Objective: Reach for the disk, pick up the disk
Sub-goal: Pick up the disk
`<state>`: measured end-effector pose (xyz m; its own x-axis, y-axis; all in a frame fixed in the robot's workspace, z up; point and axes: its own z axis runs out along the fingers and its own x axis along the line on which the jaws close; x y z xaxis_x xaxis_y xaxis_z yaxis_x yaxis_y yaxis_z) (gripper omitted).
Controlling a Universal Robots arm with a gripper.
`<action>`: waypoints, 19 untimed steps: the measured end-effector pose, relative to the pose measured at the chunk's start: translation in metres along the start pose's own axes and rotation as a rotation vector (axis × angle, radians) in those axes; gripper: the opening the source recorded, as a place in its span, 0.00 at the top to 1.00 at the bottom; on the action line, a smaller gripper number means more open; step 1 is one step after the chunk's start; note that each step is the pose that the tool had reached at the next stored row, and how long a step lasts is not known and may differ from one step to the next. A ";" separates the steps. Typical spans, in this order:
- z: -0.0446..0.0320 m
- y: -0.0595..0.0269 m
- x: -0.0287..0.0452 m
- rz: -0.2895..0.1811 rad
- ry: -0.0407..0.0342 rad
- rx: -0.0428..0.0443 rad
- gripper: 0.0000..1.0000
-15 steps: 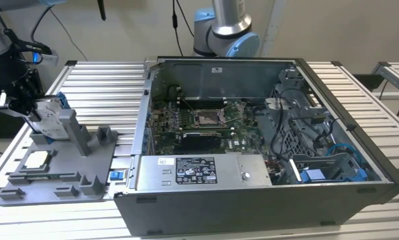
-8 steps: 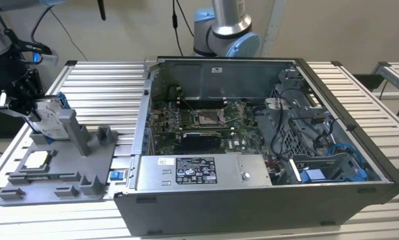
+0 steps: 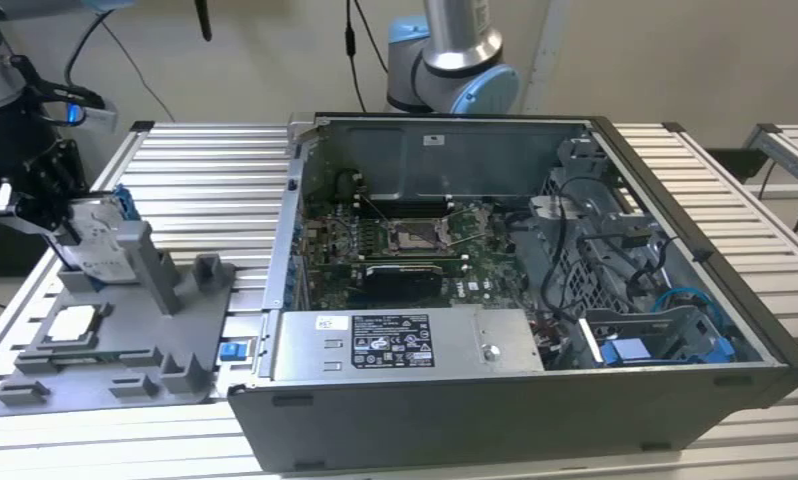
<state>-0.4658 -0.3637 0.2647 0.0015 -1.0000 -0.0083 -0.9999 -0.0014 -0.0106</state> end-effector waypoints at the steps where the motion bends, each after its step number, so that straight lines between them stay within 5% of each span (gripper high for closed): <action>1: 0.0000 0.0000 0.0000 0.000 0.0000 -0.0001 1.00; 5: -0.0006 0.0001 -0.0002 0.000 -0.0164 -0.0002 1.00; 10: -0.0059 0.0003 -0.0001 0.001 -0.0168 -0.0002 1.00; 19: -0.0273 0.0009 -0.0003 0.001 -0.0168 0.0008 1.00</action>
<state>-0.4669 -0.3636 0.2920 0.0009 -0.9997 -0.0251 -0.9999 -0.0006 -0.0114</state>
